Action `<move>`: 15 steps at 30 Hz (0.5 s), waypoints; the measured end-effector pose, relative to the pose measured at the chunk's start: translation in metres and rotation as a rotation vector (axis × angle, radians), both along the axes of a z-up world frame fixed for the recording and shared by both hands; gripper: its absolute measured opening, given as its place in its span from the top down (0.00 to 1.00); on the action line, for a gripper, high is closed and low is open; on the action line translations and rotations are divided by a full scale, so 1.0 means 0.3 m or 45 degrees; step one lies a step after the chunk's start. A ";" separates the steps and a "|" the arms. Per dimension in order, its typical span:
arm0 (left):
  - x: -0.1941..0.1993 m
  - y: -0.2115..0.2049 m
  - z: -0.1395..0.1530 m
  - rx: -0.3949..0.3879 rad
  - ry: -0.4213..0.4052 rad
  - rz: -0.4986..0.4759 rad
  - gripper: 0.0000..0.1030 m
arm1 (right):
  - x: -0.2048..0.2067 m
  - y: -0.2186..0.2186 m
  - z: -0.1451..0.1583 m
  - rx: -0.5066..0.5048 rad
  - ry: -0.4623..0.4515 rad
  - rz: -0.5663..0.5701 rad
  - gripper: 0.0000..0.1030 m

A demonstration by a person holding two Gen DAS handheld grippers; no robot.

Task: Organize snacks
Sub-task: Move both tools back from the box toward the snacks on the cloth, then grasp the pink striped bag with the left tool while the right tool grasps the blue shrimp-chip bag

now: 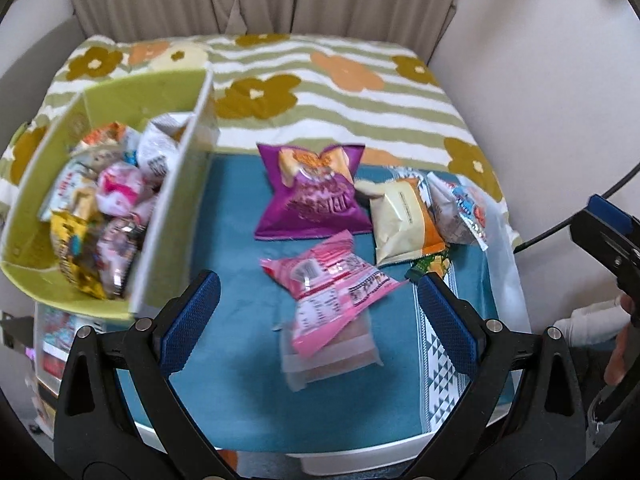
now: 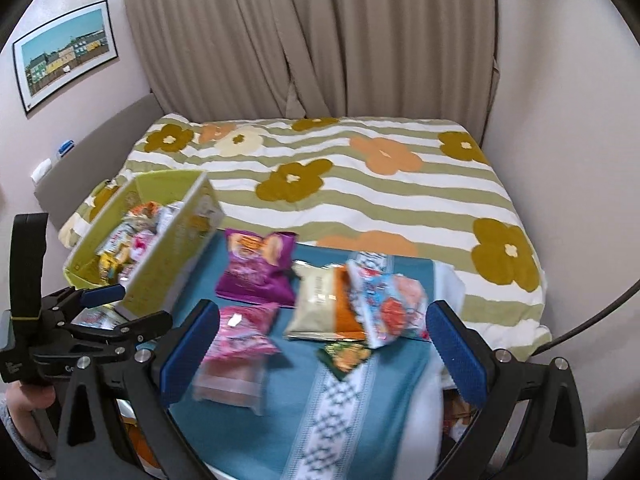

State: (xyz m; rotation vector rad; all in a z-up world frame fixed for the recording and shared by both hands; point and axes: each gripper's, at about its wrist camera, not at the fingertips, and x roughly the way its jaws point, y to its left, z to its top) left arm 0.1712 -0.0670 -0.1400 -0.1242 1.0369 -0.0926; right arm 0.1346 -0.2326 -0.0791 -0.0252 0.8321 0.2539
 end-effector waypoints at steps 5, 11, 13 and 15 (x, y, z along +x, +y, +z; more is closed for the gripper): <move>0.078 -0.050 -0.094 -0.020 0.094 0.062 0.04 | 0.055 -0.091 -0.070 0.009 0.041 -0.034 0.00; 0.163 -0.068 -0.207 -0.038 0.201 0.124 0.04 | 0.118 -0.122 -0.158 -0.021 0.097 -0.048 0.00; 0.183 -0.066 -0.236 -0.031 0.229 0.146 0.04 | 0.142 -0.127 -0.184 -0.021 0.120 -0.053 0.00; 0.203 -0.058 -0.268 -0.025 0.255 0.171 0.04 | 0.175 -0.132 -0.216 -0.019 0.144 -0.053 0.00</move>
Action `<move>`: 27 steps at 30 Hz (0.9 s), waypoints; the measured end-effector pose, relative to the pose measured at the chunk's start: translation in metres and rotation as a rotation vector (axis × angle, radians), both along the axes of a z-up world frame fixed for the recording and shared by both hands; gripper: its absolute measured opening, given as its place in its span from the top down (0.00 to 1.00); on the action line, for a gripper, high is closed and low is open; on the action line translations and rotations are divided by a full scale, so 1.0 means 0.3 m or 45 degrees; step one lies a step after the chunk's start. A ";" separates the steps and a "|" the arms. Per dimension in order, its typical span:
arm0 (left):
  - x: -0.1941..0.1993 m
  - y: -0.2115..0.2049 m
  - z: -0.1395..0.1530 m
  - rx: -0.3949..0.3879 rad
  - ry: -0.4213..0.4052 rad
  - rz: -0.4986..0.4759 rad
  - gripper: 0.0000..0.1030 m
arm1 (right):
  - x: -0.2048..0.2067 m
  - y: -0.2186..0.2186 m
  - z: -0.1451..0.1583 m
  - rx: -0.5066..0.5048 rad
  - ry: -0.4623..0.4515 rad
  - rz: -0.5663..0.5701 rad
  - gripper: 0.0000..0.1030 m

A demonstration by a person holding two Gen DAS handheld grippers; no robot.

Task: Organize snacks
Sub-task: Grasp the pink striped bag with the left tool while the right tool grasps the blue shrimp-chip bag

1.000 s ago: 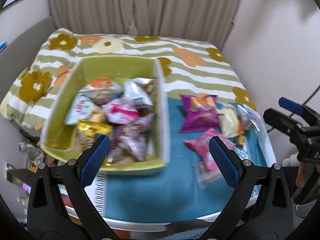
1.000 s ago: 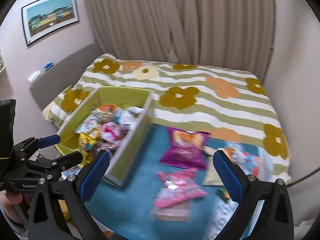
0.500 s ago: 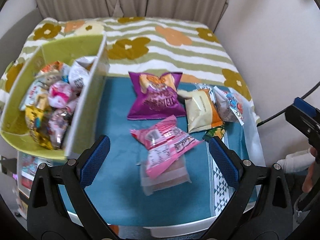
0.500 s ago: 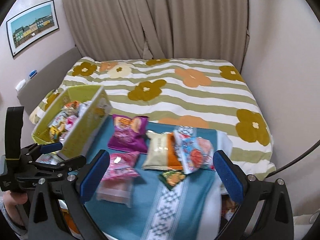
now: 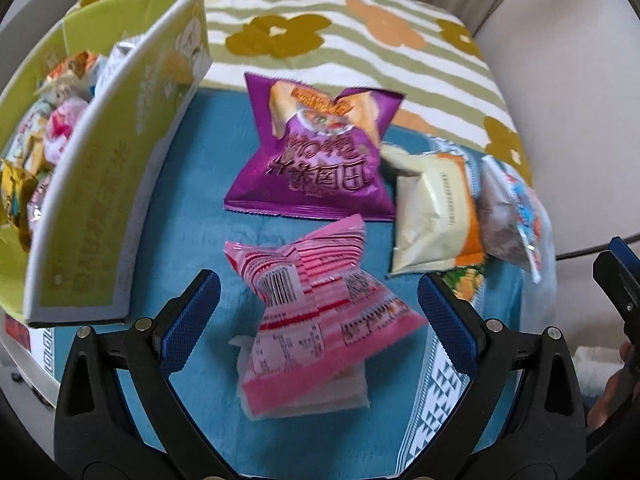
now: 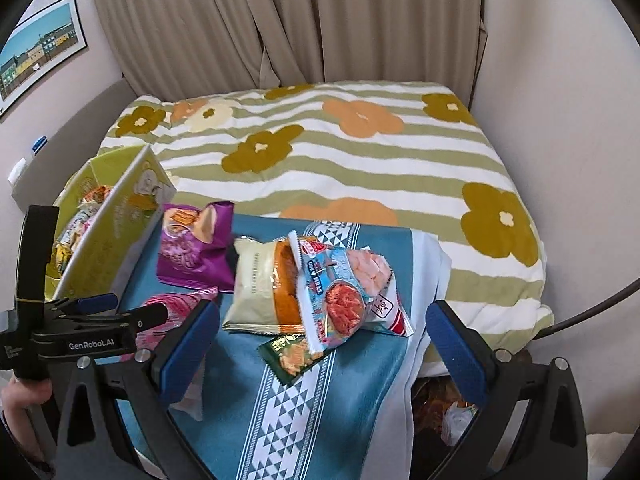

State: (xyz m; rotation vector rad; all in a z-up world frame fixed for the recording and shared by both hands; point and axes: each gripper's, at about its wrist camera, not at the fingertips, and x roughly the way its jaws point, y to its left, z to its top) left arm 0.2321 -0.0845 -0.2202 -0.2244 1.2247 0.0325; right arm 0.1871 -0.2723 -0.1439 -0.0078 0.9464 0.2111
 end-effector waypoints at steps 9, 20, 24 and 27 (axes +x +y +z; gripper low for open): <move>0.051 0.037 -0.131 -0.075 0.136 0.071 0.04 | 0.119 0.001 -0.106 -0.015 0.082 -0.013 0.00; 0.068 0.052 -0.195 -0.165 0.204 0.042 0.15 | 0.239 0.009 -0.216 -0.093 0.181 0.019 0.00; 0.081 0.043 -0.203 -0.146 0.207 0.013 0.21 | 0.268 0.016 -0.246 -0.126 0.208 0.044 0.00; 0.088 0.053 -0.199 -0.161 0.203 0.007 0.25 | 0.285 0.021 -0.267 -0.144 0.227 0.058 0.00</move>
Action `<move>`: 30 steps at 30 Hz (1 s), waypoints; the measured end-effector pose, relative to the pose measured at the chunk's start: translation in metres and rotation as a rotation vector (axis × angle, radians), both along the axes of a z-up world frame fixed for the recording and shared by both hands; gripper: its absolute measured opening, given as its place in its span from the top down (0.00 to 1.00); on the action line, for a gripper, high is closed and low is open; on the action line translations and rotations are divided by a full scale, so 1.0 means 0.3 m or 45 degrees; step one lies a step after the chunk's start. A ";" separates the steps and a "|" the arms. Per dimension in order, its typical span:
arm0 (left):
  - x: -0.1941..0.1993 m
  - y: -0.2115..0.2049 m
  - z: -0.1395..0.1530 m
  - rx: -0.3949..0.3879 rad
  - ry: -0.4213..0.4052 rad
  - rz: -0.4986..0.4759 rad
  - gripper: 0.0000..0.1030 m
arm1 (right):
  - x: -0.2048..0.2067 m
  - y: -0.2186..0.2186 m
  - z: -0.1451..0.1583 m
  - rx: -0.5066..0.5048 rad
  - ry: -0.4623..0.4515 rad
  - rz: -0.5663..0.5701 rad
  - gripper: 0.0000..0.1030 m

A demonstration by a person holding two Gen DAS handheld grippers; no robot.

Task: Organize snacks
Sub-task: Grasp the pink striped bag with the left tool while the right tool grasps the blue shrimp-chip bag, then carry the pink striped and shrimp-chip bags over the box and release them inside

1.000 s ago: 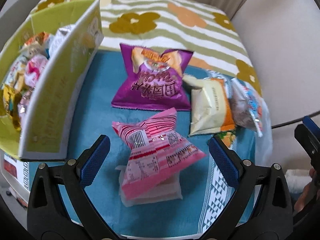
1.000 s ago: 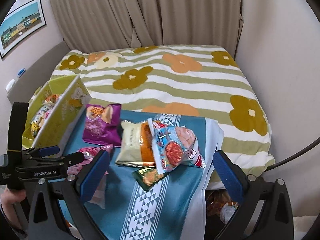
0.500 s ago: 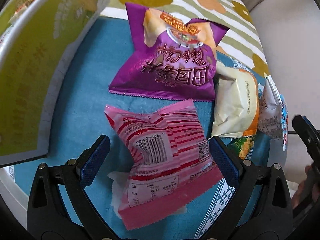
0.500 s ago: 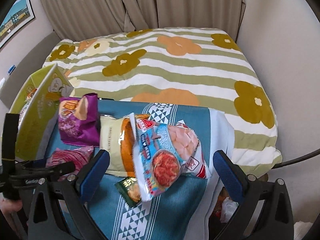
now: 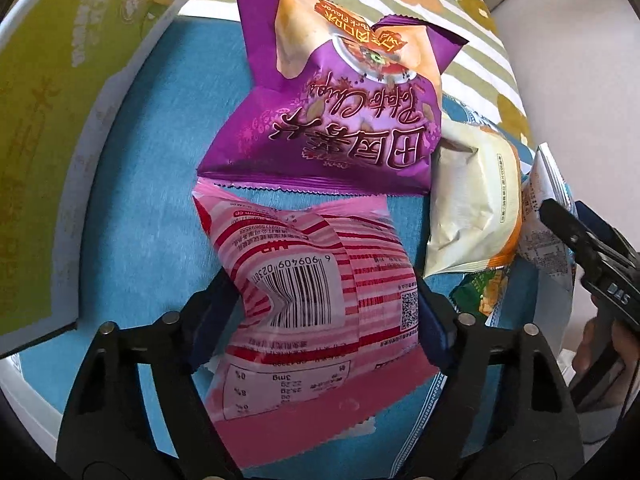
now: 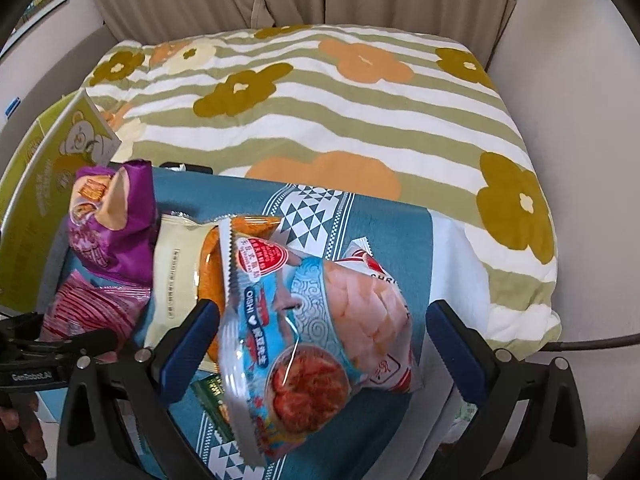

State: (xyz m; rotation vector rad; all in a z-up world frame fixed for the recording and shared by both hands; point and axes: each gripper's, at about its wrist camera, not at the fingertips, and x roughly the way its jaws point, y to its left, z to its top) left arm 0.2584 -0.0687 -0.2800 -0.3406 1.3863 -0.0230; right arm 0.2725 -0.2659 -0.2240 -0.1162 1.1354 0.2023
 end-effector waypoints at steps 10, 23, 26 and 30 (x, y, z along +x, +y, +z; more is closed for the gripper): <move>-0.019 0.007 0.028 0.012 -0.021 -0.039 0.28 | 0.047 0.010 -0.073 -0.035 0.094 -0.003 0.00; -0.042 -0.027 0.085 0.027 -0.084 -0.055 0.28 | 0.017 -0.010 -0.062 0.025 0.092 -0.027 0.31; -0.054 -0.038 0.114 0.035 -0.112 -0.067 0.28 | -0.003 -0.014 -0.029 0.042 0.060 -0.037 0.31; -0.079 -0.052 0.166 0.027 -0.162 -0.078 0.28 | -0.038 -0.008 0.032 0.053 0.010 -0.038 0.31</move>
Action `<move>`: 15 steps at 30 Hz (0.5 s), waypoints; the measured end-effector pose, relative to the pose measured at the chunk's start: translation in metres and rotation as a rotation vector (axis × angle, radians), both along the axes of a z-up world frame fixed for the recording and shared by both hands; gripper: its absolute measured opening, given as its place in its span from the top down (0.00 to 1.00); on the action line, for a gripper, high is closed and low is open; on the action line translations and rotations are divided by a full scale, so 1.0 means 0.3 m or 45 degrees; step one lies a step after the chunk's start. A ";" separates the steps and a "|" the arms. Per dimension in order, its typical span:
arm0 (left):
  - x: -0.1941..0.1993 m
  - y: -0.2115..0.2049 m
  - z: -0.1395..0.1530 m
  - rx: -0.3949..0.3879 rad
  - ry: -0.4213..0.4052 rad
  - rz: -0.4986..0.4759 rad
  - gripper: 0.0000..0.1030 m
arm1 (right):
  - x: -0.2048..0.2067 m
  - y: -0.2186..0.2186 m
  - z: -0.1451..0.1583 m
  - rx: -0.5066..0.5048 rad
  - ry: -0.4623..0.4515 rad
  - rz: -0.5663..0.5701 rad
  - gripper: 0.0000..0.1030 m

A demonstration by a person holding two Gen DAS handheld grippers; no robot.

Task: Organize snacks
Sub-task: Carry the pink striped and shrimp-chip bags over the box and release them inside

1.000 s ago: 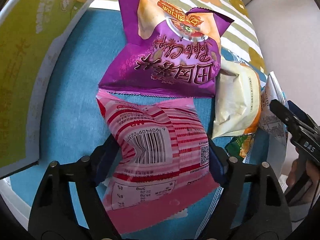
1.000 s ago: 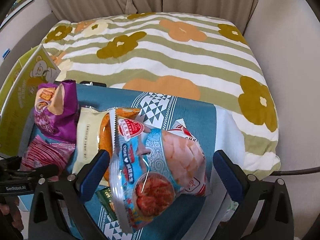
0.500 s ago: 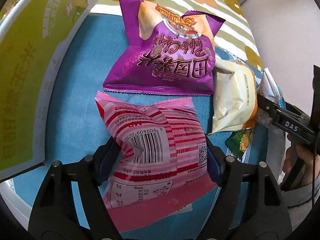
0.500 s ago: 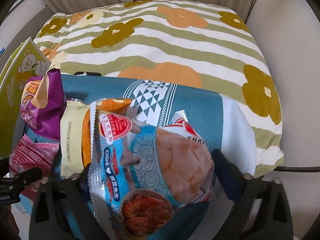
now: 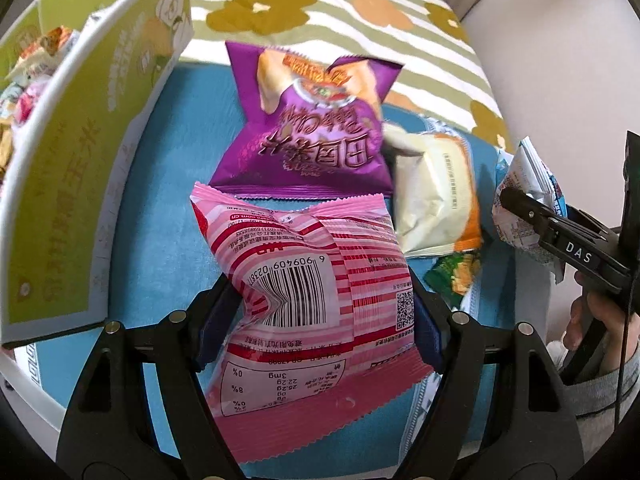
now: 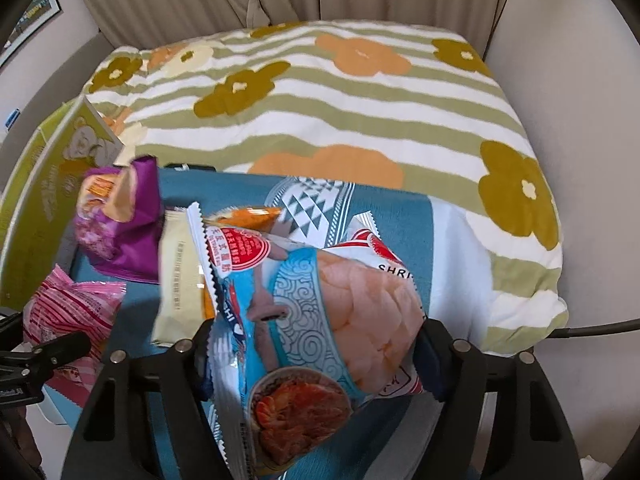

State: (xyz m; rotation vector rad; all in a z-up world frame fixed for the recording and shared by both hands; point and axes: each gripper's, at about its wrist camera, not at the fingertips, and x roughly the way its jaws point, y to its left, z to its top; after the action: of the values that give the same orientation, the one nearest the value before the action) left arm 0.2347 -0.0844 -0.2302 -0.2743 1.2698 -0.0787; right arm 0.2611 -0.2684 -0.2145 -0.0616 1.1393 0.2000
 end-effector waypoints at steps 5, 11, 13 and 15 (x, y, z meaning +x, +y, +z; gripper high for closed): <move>-0.049 0.005 0.081 -0.010 -0.083 -0.015 0.28 | -0.057 0.012 0.109 0.013 -0.085 0.008 0.31; -0.112 0.042 0.237 -0.002 -0.215 0.007 0.28 | -0.124 0.074 0.258 0.064 -0.162 0.080 0.31; -0.123 0.077 0.286 -0.011 -0.246 0.035 0.28 | -0.151 0.120 0.313 0.071 -0.199 0.142 0.31; -0.134 0.116 0.328 -0.001 -0.277 0.059 0.28 | -0.166 0.164 0.349 0.071 -0.222 0.185 0.31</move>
State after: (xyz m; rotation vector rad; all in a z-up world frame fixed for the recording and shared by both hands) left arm 0.1946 -0.0496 -0.1318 -0.2875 1.0466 -0.0676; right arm 0.2113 -0.2193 -0.1098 -0.1103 0.9552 0.3494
